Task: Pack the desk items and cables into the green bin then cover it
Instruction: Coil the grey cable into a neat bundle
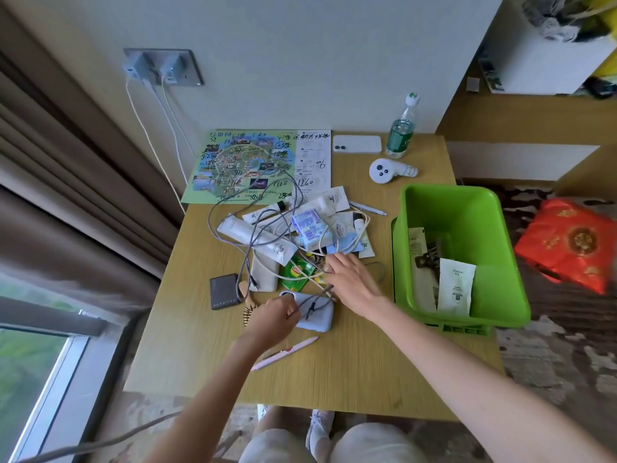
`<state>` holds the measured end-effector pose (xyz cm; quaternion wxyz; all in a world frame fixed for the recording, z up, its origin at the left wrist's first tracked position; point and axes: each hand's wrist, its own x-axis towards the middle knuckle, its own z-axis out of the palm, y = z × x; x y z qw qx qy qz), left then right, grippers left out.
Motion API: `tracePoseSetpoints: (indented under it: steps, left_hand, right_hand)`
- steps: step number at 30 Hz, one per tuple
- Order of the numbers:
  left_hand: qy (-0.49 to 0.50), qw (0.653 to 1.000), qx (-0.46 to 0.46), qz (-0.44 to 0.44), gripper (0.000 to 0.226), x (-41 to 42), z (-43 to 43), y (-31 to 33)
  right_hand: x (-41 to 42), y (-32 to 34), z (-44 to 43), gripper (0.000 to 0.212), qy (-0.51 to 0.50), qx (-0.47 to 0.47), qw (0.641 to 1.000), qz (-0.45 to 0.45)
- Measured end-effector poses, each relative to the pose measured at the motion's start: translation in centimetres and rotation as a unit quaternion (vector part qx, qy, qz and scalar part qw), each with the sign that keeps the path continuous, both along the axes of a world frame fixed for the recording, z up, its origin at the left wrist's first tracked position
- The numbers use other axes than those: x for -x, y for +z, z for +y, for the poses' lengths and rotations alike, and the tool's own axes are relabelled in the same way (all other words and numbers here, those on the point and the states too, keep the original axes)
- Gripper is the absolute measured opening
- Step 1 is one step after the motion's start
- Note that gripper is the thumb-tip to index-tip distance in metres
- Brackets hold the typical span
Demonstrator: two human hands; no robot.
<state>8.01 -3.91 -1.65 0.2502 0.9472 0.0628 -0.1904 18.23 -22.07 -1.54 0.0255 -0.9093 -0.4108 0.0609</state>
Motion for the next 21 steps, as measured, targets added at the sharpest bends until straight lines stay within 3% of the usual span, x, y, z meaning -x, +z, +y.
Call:
tracePoseSetpoints:
  steps: [4,10,15,21]
  left_hand:
    - [0.033,0.996,0.076,-0.022,0.010,-1.1,0.9,1.7]
    - [0.064,0.986,0.109,-0.106,0.011,-1.9,1.9,4.0]
    - [0.093,0.975,0.166,-0.112,0.014,-2.8,3.0,5.5]
    - [0.117,0.960,0.238,-0.086,0.014,-5.2,4.5,7.8]
  right_hand:
    - [-0.6,0.1,-0.2,0.019,-0.021,-0.028,0.998,0.057]
    - [-0.4,1.3,0.6,0.012,-0.088,-0.091,0.976,0.177]
    - [-1.3,2.9,0.5,0.022,-0.155,-0.194,0.919,0.306]
    - [-3.4,7.9,0.2,0.031,-0.147,-0.232,0.882,0.383]
